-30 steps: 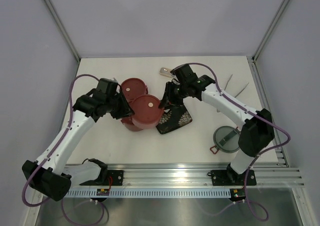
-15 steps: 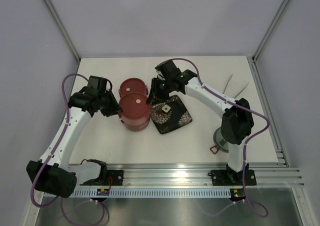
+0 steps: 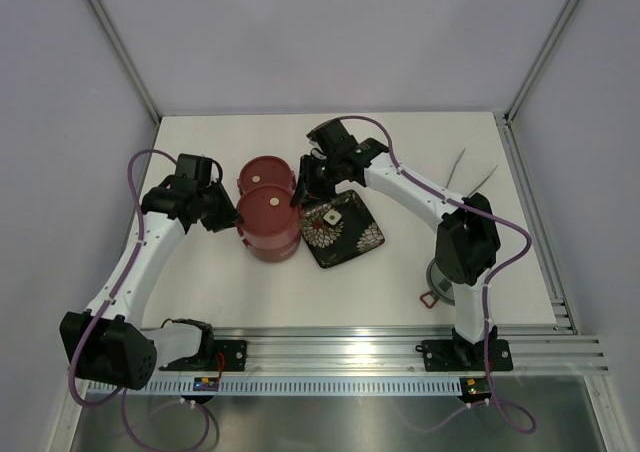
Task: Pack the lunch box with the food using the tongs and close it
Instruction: Place the packing box into the packing box.
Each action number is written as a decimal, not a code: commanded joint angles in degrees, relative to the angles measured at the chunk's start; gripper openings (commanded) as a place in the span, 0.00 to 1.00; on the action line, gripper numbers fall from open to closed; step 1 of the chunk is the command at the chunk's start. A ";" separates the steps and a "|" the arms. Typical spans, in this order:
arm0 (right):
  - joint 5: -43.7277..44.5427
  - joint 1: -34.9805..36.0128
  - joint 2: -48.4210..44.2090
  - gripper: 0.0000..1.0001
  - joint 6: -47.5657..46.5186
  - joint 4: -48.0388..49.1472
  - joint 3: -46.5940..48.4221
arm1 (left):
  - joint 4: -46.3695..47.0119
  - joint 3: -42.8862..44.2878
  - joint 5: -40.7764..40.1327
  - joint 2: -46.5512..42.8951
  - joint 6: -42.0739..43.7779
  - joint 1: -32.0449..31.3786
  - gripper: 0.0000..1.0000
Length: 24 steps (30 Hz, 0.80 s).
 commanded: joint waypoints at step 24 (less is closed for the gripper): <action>-3.07 1.96 1.28 0.00 -4.01 -0.95 0.69 | -0.19 -5.06 5.02 0.90 1.52 -0.24 0.00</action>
